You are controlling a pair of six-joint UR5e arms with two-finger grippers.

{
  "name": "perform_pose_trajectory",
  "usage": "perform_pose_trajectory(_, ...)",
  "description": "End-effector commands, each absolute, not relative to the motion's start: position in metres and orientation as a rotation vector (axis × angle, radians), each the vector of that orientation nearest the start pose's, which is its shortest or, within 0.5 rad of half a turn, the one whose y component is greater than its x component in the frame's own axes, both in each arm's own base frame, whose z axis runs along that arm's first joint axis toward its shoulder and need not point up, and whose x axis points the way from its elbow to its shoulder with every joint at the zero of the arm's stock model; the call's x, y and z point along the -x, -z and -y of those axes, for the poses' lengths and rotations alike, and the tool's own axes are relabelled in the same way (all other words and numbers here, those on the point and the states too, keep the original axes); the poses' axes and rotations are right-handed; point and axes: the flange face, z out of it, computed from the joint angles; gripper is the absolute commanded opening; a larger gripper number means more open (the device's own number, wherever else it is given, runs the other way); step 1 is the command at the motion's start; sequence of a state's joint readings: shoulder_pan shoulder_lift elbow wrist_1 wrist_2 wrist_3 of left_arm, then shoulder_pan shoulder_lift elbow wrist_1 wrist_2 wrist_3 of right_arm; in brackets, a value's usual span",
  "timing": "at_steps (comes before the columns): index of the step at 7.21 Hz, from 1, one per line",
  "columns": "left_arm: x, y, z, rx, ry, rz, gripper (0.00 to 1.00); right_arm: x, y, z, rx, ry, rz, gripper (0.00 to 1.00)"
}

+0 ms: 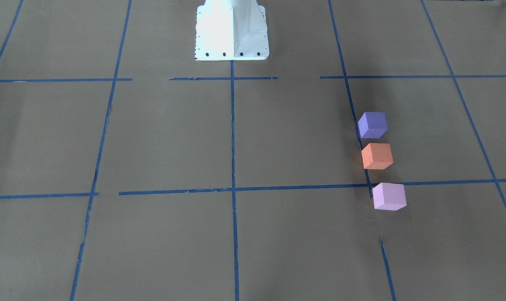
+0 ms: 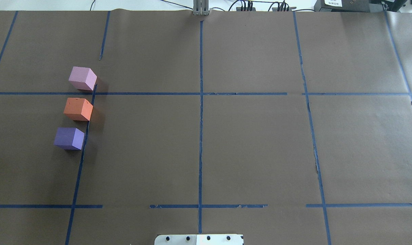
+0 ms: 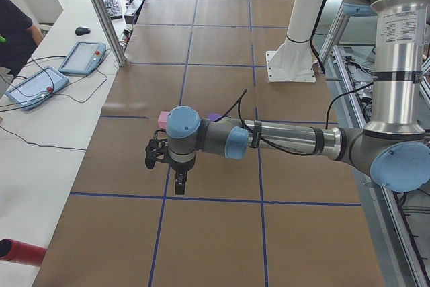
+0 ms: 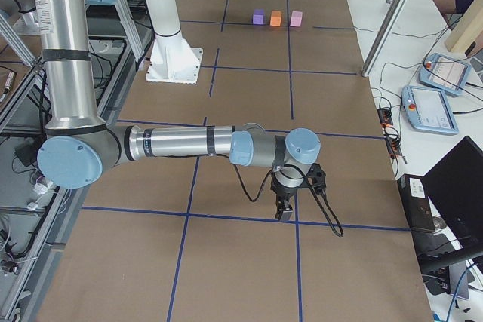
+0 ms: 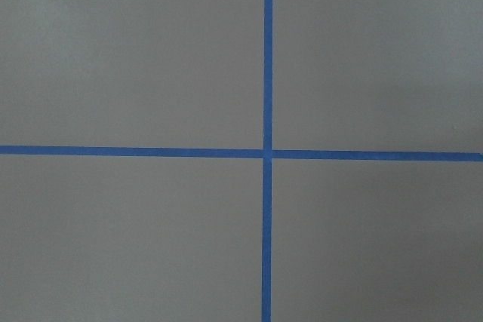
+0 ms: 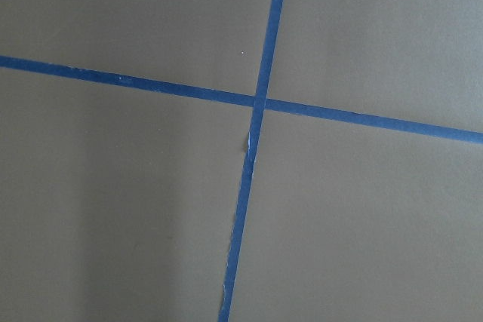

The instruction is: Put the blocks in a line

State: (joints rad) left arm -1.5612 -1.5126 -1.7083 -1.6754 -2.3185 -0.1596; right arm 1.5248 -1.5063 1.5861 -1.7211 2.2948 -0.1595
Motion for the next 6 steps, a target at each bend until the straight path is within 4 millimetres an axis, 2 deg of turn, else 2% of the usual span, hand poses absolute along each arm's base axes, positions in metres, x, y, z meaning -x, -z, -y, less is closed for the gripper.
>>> perform_pose_trajectory(1, 0.0614, -0.6159, 0.4746, -0.100, 0.078, -0.755, 1.00, -0.0437, -0.6368, 0.5151, 0.026, 0.171, 0.727, 1.00)
perform_pose_trajectory(6, 0.0591, -0.6213, 0.4752, -0.088, 0.076, -0.756, 1.00, -0.0437, -0.6368, 0.5151, 0.026, 0.171, 0.727, 1.00)
